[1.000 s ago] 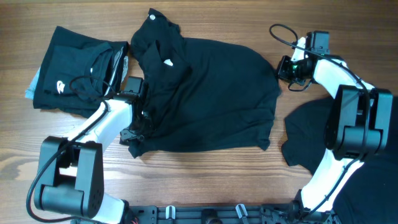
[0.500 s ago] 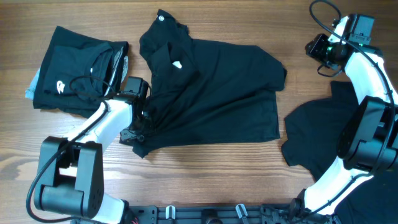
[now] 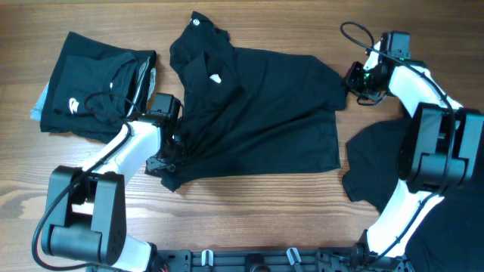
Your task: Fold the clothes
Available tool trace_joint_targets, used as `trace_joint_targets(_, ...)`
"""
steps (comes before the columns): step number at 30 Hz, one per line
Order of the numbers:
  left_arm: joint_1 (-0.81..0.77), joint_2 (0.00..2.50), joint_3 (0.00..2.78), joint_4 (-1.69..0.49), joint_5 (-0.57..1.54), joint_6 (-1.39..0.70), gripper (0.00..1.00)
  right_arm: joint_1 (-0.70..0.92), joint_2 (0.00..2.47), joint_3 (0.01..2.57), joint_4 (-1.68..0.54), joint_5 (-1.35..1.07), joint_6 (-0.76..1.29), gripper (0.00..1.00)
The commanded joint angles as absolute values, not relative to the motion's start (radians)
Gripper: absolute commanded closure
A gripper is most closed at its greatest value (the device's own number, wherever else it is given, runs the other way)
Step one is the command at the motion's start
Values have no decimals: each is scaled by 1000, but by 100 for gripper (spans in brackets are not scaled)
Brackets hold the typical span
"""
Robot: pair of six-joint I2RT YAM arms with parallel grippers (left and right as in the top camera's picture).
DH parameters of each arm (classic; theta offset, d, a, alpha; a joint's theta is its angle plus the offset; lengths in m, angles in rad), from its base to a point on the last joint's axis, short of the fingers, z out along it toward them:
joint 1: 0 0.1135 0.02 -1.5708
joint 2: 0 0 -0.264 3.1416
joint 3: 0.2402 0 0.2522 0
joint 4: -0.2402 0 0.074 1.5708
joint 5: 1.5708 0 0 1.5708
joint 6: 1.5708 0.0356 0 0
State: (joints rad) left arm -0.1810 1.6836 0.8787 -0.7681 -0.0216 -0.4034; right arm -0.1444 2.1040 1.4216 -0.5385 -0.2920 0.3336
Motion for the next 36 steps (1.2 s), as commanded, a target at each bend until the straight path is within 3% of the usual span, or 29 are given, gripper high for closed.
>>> trace_joint_targets(1, -165, 1706, 842, -766, -69, -416, 82, -140, 2138, 1412, -532, -437, 267, 90)
trace_joint_targets(3, -165, 1706, 842, -765, -69, -416, 82, -140, 2133, 1414, -518, -605, 175, 96)
trace_joint_targets(10, -165, 1706, 842, -757, -68, -416, 79, -136, 2076, 1431, -443, -888, 136, 96)
trace_joint_targets(19, -165, 1706, 842, -749, -54, -416, 78, -199, 2005, 1453, -147, -783, 352, 96)
trace_joint_targets(20, -165, 1706, 842, -748, -53, -416, 78, -212, 2005, 1453, -116, -766, 378, 94)
trace_joint_targets(22, -165, 1706, 842, -748, -54, -416, 78, -237, 2005, 1453, -105, -707, 429, 80)
trace_joint_targets(23, -165, 1706, 842, -747, -54, -416, 78, -250, 2005, 1453, -116, -686, 429, 66)
trace_joint_targets(27, -165, 1706, 842, -747, -54, -416, 78, -293, 2005, 1453, -242, -613, 409, 57)
trace_joint_targets(33, -165, 1706, 842, -746, -54, -416, 68, -289, 2005, 1452, -587, -597, 252, 60)
trace_joint_targets(36, -165, 1706, 845, -747, -52, -416, 67, -255, 2005, 1447, -651, -540, 227, 67)
